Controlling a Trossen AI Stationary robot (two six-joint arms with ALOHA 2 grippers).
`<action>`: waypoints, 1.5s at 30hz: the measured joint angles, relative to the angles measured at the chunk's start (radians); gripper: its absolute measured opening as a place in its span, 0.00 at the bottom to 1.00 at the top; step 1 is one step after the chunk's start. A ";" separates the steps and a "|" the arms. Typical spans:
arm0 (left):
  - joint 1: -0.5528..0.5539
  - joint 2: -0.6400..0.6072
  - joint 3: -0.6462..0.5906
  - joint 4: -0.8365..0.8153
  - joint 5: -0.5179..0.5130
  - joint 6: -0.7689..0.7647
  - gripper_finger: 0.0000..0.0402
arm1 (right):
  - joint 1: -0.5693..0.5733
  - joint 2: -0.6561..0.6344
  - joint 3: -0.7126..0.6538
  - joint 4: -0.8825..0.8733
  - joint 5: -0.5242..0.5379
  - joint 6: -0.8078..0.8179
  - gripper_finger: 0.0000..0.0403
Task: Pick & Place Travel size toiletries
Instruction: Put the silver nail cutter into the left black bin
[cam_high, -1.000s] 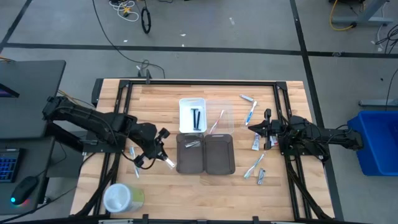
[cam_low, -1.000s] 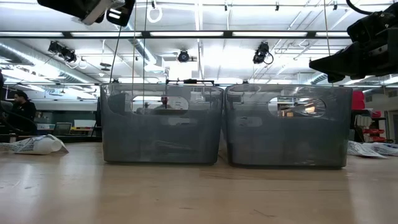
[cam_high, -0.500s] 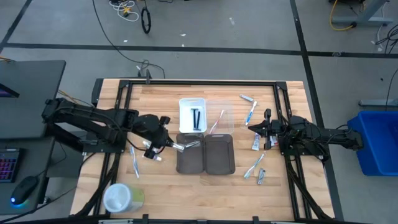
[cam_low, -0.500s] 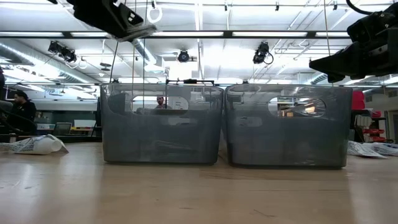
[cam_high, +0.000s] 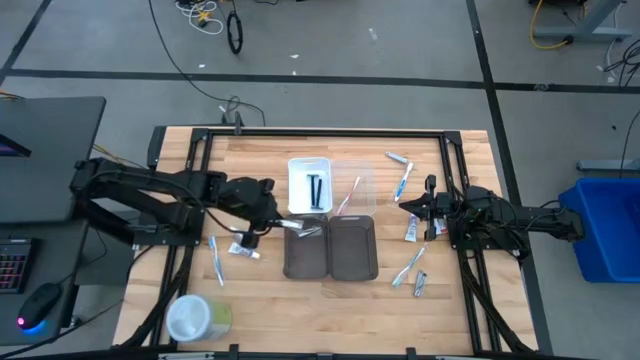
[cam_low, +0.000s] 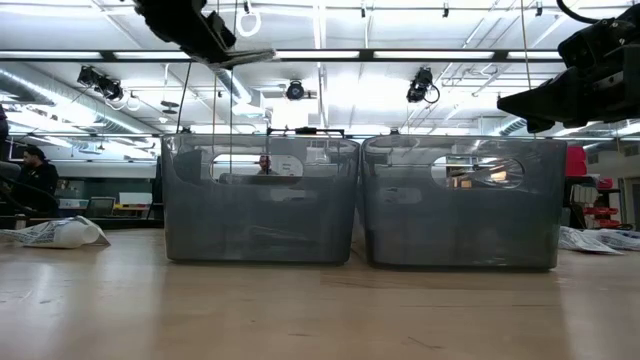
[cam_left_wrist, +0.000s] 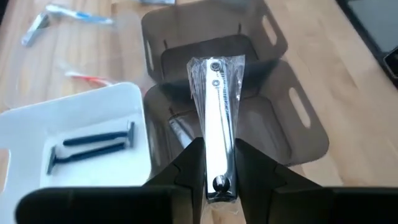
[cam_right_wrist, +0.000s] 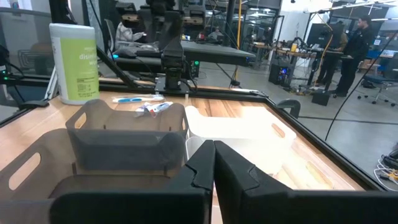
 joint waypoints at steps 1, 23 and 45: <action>0.000 0.015 0.018 0.000 -0.006 -0.008 0.19 | 0.000 0.000 0.000 0.000 0.000 0.000 0.03; 0.007 0.177 0.175 -0.050 -0.016 -0.125 0.19 | 0.000 0.000 0.000 0.001 0.000 0.000 0.03; 0.008 0.406 0.165 -0.045 0.091 -0.137 0.18 | 0.000 0.000 0.000 0.001 0.000 0.000 0.03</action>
